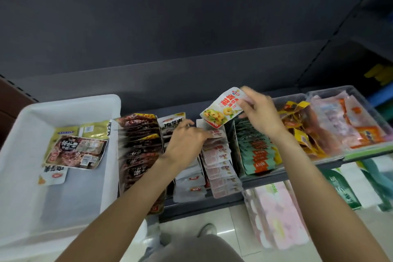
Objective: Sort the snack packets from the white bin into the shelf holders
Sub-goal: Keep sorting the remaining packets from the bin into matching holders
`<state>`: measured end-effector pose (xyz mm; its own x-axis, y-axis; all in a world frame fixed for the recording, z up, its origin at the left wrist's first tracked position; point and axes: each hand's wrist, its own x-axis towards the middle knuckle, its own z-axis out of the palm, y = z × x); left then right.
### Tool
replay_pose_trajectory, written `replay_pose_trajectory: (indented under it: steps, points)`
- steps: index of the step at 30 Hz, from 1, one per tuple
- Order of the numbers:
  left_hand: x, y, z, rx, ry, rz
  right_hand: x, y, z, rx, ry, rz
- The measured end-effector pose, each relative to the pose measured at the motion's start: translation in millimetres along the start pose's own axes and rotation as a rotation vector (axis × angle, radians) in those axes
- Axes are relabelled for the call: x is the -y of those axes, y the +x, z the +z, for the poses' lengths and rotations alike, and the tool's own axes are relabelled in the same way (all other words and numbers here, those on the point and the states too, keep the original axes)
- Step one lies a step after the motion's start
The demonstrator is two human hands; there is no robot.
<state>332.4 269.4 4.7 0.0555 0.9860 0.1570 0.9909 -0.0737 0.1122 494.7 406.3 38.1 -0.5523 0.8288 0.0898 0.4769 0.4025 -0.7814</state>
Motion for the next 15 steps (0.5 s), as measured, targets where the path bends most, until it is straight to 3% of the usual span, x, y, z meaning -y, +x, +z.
replay_pose_trajectory:
  steps: [7, 11, 15]
  points:
    - [2.3, -0.8, 3.9, -0.038, -0.03, 0.001, 23.7, 22.7, -3.4, 0.112, -0.241, -0.315]
    - [2.0, -0.9, 3.7, -0.072, -0.06, 0.007, 30.6, 25.5, -3.5, 0.295, -0.361, -0.351]
    - [0.5, 0.9, 5.9, -0.092, -0.078, -0.003, 31.5, 22.3, 11.2, 0.284, -0.471, -0.382]
